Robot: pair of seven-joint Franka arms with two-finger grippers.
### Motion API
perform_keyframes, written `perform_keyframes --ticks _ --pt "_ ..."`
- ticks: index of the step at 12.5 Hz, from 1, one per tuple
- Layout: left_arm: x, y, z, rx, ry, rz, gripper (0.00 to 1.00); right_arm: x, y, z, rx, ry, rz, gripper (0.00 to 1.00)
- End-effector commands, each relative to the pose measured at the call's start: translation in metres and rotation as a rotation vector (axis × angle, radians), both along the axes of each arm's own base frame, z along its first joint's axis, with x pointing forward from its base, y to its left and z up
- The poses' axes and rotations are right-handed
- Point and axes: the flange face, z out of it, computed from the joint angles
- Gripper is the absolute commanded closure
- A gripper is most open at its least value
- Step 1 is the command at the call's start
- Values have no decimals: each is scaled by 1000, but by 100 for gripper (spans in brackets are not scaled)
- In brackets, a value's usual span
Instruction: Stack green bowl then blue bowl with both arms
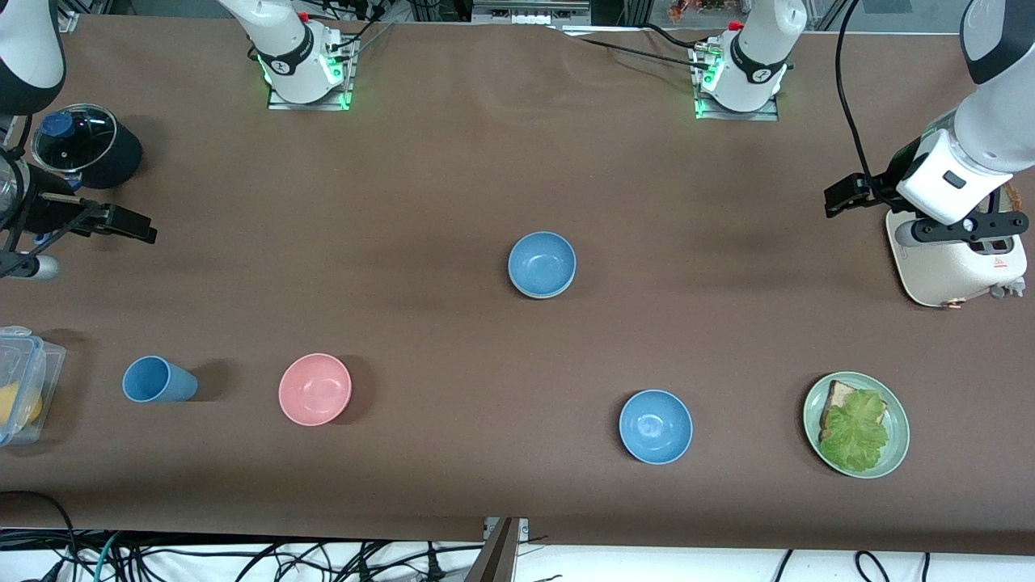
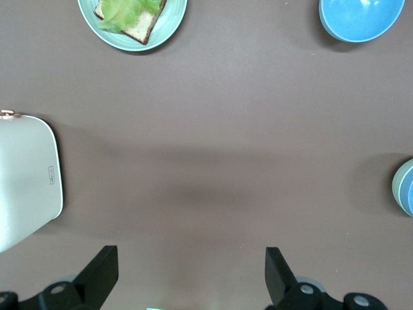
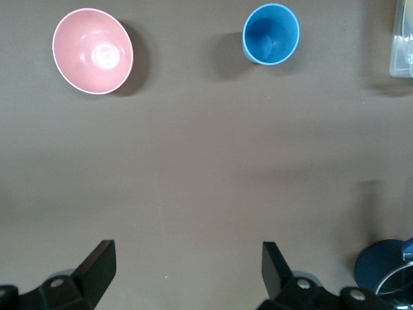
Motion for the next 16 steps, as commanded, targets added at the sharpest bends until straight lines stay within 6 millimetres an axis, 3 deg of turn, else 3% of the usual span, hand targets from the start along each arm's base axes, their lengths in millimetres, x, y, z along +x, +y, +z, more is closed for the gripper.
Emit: perform_keyframes --ticks 1,9,14,16 --pt "9 -2 3 31 6 -10 0 -2 -3 6 3 -3 12 0" --pt "13 -9 17 28 -31 -8 0 -2 -3 6 5 -3 12 0" --pt "32 -9 18 28 -44 -2 0 -2 -3 6 5 -3 12 0" --pt "36 -4 32 27 -73 6 0 -2 -4 6 5 -4 12 0"
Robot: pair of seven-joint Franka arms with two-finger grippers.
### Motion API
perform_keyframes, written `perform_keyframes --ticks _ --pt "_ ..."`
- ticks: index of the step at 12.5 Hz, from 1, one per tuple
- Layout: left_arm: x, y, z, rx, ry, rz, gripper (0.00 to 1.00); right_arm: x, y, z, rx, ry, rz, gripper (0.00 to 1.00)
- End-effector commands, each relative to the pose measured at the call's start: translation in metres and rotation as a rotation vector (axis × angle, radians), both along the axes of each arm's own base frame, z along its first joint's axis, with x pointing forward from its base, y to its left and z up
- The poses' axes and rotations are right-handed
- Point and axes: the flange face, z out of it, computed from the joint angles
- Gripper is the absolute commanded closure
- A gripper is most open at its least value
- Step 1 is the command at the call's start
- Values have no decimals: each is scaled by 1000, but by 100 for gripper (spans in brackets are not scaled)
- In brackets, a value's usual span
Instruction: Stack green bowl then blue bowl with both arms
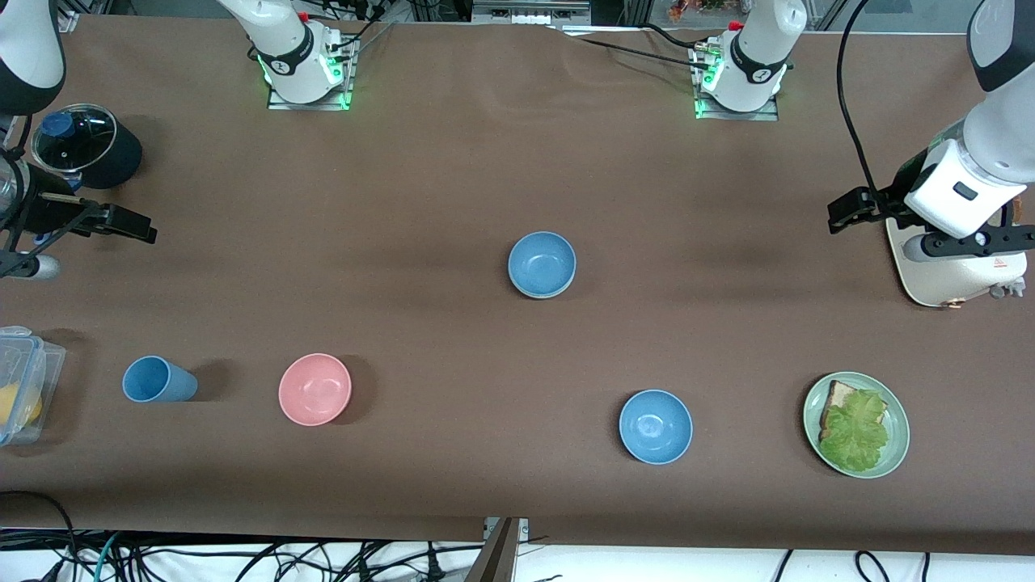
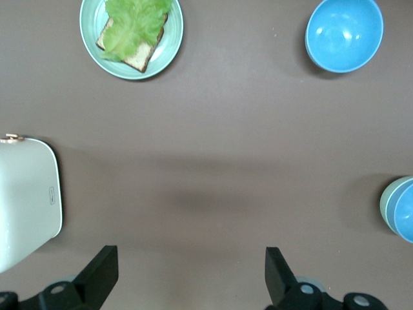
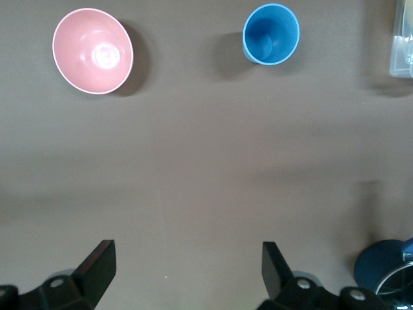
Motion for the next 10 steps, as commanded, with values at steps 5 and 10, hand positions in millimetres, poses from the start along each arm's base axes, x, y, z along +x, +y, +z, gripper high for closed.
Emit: perform_keyframes --ticks 5,10 --pt "8 2 14 28 -19 6 0 -2 -3 6 5 -4 13 0" --pt "7 5 13 27 -9 12 0 -2 -3 6 5 -4 13 0"
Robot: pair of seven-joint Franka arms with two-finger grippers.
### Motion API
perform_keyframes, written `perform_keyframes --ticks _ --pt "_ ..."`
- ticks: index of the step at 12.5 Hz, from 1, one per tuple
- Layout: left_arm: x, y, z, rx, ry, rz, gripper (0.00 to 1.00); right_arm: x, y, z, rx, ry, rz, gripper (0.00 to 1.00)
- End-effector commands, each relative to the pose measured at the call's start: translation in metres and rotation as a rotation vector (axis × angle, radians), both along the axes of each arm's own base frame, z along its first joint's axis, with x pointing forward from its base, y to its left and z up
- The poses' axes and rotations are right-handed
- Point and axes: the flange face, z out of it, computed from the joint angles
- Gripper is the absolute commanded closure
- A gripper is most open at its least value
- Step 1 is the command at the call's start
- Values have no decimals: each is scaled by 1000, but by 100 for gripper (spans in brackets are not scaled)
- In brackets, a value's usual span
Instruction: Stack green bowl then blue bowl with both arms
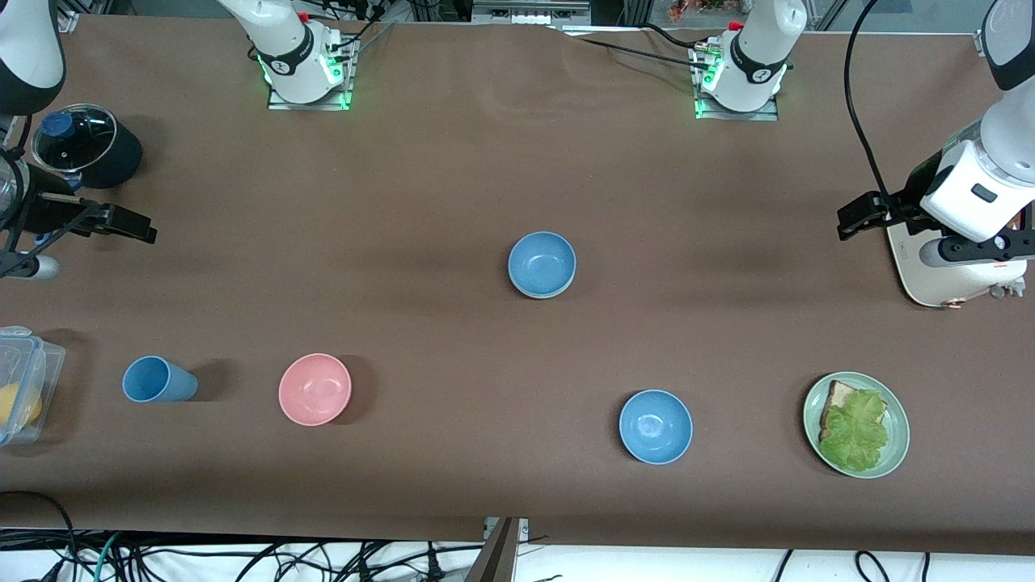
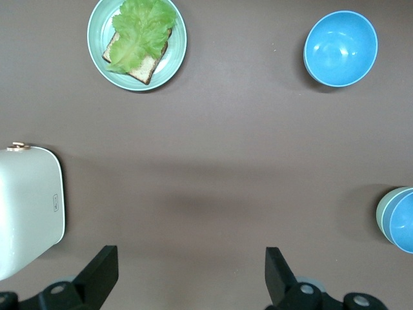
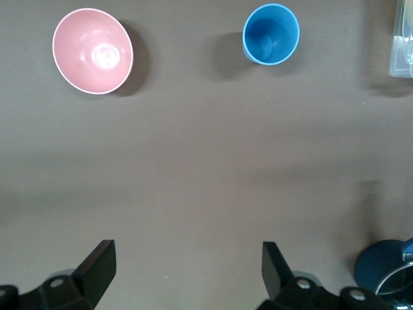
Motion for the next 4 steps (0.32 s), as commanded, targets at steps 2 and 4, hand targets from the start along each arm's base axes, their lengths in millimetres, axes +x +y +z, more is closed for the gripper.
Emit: perform_keyframes --ticks 2,4 --pt "1 2 5 27 10 1 0 -2 -3 6 5 -4 13 0" --pt "1 2 5 27 10 3 0 -2 -4 6 5 -4 11 0"
